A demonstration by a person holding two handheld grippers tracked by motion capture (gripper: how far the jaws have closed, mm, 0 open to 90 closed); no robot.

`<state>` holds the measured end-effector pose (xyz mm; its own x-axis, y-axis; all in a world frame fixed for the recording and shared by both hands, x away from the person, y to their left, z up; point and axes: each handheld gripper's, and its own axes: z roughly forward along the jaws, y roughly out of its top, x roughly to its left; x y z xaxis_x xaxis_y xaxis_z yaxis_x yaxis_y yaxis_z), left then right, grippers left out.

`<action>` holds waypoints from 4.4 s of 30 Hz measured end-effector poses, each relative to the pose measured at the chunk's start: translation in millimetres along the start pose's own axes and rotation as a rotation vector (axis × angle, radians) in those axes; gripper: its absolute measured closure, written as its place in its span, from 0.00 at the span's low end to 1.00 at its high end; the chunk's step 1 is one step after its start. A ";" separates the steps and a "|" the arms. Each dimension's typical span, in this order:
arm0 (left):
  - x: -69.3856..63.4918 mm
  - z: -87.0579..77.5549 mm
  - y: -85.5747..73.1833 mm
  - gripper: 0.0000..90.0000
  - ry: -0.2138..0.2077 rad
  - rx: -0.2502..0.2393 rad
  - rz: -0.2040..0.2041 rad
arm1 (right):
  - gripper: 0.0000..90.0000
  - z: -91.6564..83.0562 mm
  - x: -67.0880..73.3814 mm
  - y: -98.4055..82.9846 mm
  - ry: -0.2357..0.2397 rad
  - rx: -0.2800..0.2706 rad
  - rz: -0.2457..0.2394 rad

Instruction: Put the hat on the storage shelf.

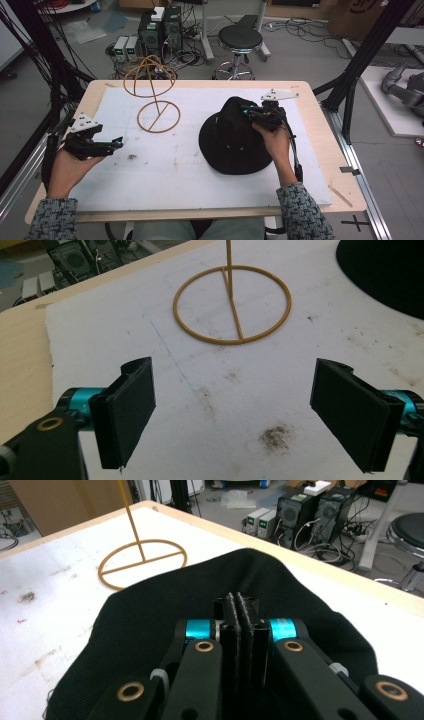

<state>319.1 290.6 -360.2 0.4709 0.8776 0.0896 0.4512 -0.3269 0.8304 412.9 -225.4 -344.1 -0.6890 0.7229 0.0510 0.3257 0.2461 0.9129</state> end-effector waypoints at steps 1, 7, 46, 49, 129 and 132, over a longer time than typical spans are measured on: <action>0.3 -0.1 0.0 0.20 0.002 -0.001 0.000 | 0.99 -2.8 -0.1 1.1 0.002 -0.011 0.010; 1.7 -1.3 -0.2 0.20 0.004 -0.008 -0.009 | 0.99 -7.5 -0.3 2.9 0.007 -0.038 0.023; 6.0 1.7 7.0 0.20 -0.012 -0.024 -0.013 | 0.99 -28.9 -4.1 84.0 0.098 -0.264 0.055; 6.8 1.2 7.0 0.20 -0.010 -0.026 -0.011 | 0.99 -32.6 -5.4 91.6 0.108 -0.283 0.051; 11.4 -6.3 4.2 0.20 -0.011 -0.034 -0.018 | 0.99 74.2 51.6 206.4 0.444 -0.521 0.208; 11.5 -6.6 3.7 0.20 -0.010 -0.033 -0.019 | 0.99 81.0 53.2 206.1 0.444 -0.520 0.218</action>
<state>321.2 301.9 -352.5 0.4703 0.8798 0.0682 0.4352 -0.2985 0.8494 495.8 -83.9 -186.0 -0.8776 0.3628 0.3134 0.2113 -0.2940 0.9322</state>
